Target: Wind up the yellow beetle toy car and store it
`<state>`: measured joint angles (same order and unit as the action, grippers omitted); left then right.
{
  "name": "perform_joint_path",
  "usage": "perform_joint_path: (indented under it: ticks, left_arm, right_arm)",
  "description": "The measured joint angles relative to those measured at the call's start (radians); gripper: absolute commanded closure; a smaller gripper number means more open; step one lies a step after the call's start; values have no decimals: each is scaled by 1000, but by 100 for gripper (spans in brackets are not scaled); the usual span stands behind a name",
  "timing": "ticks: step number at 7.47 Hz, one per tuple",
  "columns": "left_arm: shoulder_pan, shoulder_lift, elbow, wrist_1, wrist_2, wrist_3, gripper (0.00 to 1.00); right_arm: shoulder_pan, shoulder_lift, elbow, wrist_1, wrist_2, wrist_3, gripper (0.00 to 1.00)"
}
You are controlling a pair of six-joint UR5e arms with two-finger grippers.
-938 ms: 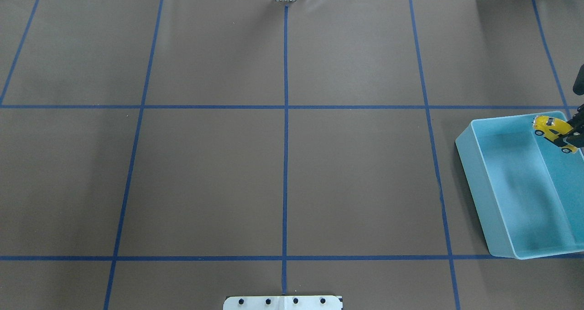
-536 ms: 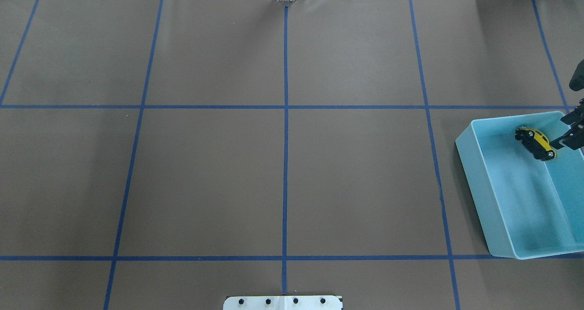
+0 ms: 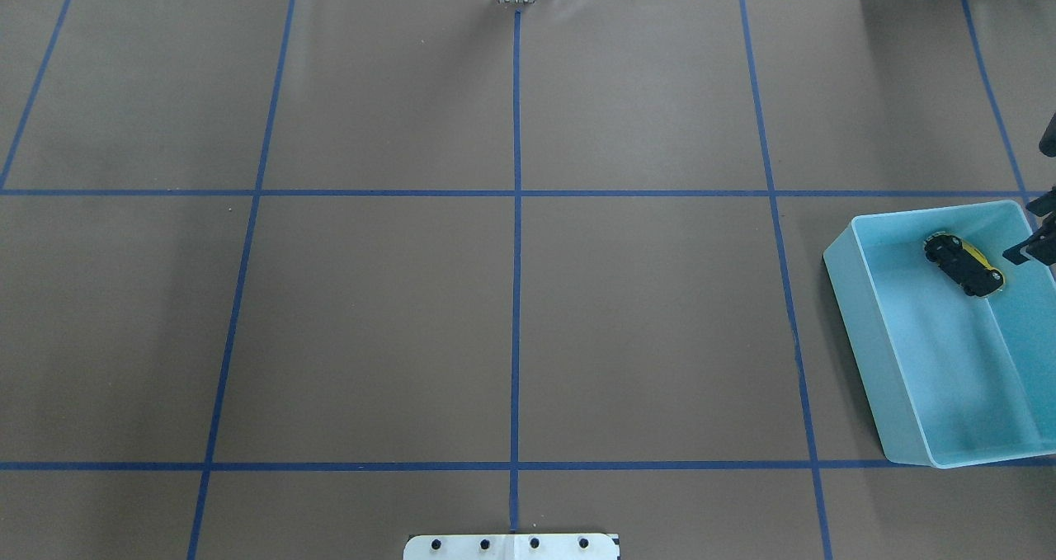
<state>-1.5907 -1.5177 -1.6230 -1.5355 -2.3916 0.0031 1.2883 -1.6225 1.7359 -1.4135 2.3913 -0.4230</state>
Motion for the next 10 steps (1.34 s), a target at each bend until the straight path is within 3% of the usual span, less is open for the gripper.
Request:
perform_joint_path:
  ticks: [4, 7, 10]
  left_arm:
    - [0, -11, -1, 0, 43, -3, 0]
    - [0, -15, -1, -1, 47, -6, 0]
    - [0, -16, -3, -3, 41, -6, 0]
  right_arm:
    - [341, 65, -257, -11, -52, 102, 1]
    - [373, 65, -276, -45, -78, 509, 1]
    - [374, 61, -227, -95, -73, 654, 1]
